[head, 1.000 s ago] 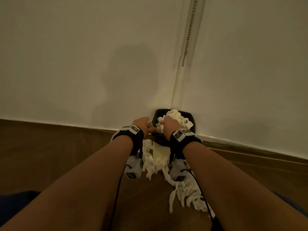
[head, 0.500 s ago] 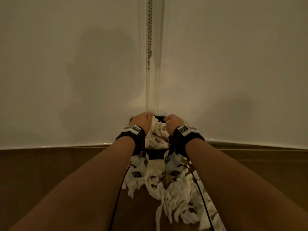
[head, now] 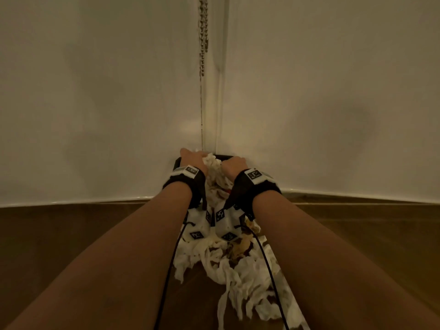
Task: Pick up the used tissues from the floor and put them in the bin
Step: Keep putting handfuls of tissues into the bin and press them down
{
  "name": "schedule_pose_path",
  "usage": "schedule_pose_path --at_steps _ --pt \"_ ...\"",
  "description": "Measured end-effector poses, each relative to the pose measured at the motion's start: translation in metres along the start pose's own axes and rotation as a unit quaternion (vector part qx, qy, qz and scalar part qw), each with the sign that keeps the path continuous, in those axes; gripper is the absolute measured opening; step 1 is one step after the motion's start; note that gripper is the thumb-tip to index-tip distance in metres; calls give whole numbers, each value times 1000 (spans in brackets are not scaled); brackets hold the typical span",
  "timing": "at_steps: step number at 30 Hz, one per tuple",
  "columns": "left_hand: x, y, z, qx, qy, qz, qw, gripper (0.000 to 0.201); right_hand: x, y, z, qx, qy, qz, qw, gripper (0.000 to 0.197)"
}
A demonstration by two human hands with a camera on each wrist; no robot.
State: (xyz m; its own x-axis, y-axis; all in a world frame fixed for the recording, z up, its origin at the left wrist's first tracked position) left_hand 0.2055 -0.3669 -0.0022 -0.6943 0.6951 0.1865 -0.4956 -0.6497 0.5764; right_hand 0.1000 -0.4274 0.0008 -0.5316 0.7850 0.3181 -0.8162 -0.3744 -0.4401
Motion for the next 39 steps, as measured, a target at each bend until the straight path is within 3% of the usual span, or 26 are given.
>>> schedule_pose_path --at_steps 2,6,10,13,18,21,25,28,30,32,35,39 --pt "-6 2 -1 -73 4 -33 997 37 -3 -6 -8 43 -29 29 998 30" --pt "-8 -5 -19 -187 -49 -40 980 37 -9 -7 -32 100 -99 45 989 49" --pt "-9 -11 -38 -249 -86 -55 963 38 -2 -4 -46 98 -137 87 982 53" --pt "-7 -13 -44 -278 -110 -49 953 51 -2 -9 -56 154 -164 112 968 57" --pt "-8 -13 -48 -333 -126 -71 932 33 -2 -8 -64 160 -154 89 971 49" --pt "-4 -10 -54 -357 -137 -95 919 33 -2 -11 -68 149 -150 86 974 52" --pt "-2 -20 -55 -322 -149 -74 932 45 -3 -6 -75 129 -159 56 977 57" --pt "2 -34 -55 -315 -184 -26 931 71 -3 -5 -70 57 -130 38 989 56" --pt "4 -37 -51 -286 -182 -15 941 74 -3 -2 -61 38 -121 25 992 63" --pt "8 -31 -37 -231 -155 -42 960 62 3 0 -48 16 -104 -5 994 62" --pt "13 -22 -3 -185 -85 -98 974 40 -1 5 -21 -12 -13 -5 1000 37" --pt "25 -28 38 -144 -4 -129 981 31 10 7 10 -44 77 -22 996 30"
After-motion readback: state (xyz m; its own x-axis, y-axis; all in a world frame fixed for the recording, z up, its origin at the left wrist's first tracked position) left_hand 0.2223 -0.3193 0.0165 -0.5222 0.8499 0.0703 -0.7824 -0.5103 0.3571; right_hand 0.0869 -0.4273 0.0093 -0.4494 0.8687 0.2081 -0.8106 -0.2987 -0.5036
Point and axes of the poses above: each hand's wrist, its own x-axis away from the middle knuckle, its own z-axis out of the back of the hand, y = z × x, the point moved 8 cm from there along -x, towards the middle knuckle
